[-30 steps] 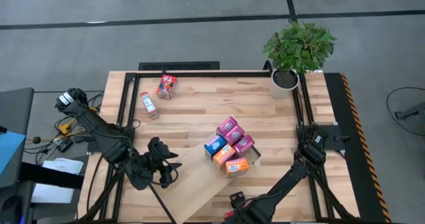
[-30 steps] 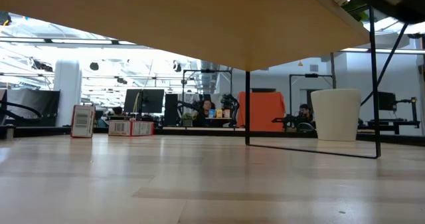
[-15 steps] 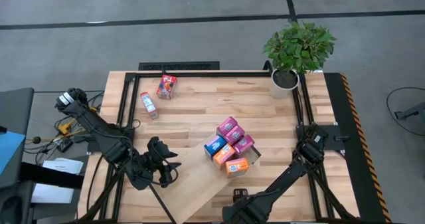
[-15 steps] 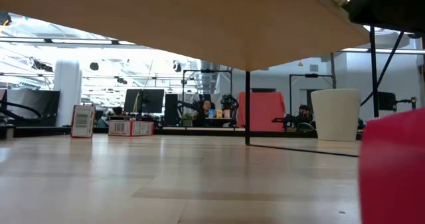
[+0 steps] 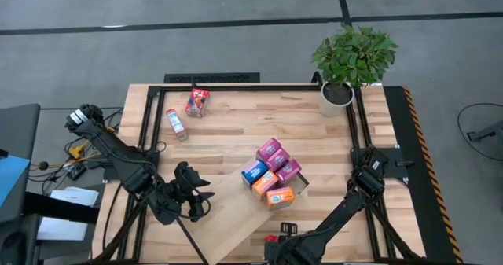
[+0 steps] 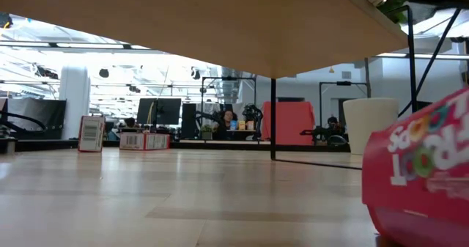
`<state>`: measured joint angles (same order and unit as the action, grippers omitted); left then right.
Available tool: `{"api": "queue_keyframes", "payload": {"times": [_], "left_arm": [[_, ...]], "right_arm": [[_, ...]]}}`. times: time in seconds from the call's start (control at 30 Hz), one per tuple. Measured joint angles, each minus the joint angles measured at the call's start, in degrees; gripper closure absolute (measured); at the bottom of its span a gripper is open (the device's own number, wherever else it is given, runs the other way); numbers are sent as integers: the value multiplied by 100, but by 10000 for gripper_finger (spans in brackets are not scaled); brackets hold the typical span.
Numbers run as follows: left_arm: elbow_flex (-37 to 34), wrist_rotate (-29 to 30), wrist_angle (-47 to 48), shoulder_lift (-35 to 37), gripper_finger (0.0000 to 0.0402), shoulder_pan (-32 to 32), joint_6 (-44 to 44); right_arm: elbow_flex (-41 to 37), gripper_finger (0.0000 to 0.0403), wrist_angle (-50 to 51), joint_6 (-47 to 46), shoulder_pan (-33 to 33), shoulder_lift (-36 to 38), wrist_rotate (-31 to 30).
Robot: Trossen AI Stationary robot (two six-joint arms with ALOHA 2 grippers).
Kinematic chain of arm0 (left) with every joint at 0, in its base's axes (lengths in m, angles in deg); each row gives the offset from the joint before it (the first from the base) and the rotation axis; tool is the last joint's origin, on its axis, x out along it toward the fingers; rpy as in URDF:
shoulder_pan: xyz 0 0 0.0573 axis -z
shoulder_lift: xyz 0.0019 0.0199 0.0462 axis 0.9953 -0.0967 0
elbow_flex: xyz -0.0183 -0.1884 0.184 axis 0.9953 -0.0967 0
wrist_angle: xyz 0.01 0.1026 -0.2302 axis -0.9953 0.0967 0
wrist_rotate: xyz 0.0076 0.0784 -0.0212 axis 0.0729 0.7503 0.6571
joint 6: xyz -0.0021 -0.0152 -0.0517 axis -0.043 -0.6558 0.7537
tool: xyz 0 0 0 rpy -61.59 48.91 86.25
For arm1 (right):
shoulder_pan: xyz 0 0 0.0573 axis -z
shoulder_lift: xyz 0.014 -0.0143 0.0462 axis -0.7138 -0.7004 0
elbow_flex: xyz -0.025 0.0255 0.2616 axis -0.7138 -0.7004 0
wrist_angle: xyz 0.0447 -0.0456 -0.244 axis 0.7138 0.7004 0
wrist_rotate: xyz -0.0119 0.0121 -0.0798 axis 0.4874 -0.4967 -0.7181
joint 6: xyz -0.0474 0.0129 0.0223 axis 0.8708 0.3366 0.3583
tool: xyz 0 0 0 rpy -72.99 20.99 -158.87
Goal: Stack cereal on shelf
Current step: Put the bottom red cereal box onto the shelf
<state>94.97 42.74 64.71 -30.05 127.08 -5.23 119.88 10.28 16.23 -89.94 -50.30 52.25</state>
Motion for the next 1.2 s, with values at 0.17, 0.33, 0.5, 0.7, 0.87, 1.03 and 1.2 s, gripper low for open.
{"api": "queue_keyframes", "payload": {"times": [0.17, 0.33, 0.5, 0.7, 0.87, 1.03, 1.2], "left_arm": [[0, 0, 0, 0, 223, 0, -2], [0, 0, 0, 0, 223, 0, -3], [0, 1, -1, 0, 223, 0, 15], [0, 2, -52, 0, 223, 1, 49], [0, 1, -52, 0, 223, 0, 227], [0, -2, -176, 8, 223, 0, 318], [0, -4, -470, 115, 223, 0, 112]], "right_arm": [[4, 288, -6, -369, -127, 4, -237], [7, 336, -11, -774, -260, 47, -521], [258, 362, 182, -1074, -419, 44, -892], [658, 380, 281, -1669, -712, 39, -1696], [961, 381, 291, -2239, -950, 42, -2480], [1330, 381, 309, -2348, -1070, 42, -3228], [1896, 383, 431, -1773, -1078, 42, -4027]]}}
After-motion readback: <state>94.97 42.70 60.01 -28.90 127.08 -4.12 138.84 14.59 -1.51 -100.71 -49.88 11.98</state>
